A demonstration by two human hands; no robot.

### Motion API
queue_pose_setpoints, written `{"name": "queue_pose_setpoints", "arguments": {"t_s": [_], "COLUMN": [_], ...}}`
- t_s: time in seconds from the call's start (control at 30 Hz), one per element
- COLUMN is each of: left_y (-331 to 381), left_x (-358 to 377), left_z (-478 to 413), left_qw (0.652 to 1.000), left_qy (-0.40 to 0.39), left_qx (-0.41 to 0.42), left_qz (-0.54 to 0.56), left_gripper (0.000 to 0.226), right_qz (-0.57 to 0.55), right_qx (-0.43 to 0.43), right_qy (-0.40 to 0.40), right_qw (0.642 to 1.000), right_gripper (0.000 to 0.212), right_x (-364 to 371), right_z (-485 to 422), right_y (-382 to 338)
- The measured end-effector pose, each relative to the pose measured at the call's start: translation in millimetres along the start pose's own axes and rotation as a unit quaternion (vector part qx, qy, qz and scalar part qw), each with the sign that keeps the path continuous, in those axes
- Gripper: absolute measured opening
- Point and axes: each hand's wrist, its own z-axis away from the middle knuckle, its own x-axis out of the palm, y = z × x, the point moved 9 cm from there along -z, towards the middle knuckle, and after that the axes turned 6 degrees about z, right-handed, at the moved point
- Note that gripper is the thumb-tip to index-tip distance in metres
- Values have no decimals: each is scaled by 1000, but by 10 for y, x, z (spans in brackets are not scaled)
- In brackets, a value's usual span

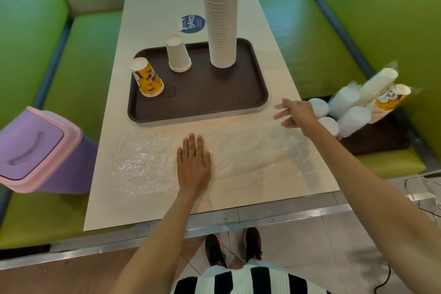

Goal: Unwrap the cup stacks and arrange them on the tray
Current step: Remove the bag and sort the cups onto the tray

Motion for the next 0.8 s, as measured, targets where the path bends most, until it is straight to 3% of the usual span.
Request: {"name": "queue_pose_setpoints", "arguments": {"t_s": [0.1,0.23,0.37,0.47,0.6,0.8], "left_y": [-46,-58,-61,-66,-59,-31], "left_x": [-9,0,-5,-1,25,56], "left_z": [0,11,-6,5,-1,3], "left_qw": [1000,999,999,999,999,997], "left_qy": [1,-5,-8,-13,-23,-58], "left_qx": [-17,-25,-26,-24,-26,-19], "left_qz": [-6,-20,-28,-31,-39,-43], "left_gripper": [77,80,81,83,85,94], "right_qz": [-51,-105,-31,72,216,220], "right_qx": [-4,43,3,-89,-179,-112], "right_qy": [11,-72,-110,-47,128,110], "right_qw": [999,991,994,992,951,963], "right_gripper": [39,42,40,31,34,55], "right_x": [-63,37,35,-34,-293,-354], "right_z": [54,180,320,381,400,330], "right_y": [196,438,425,448,510,566]}}
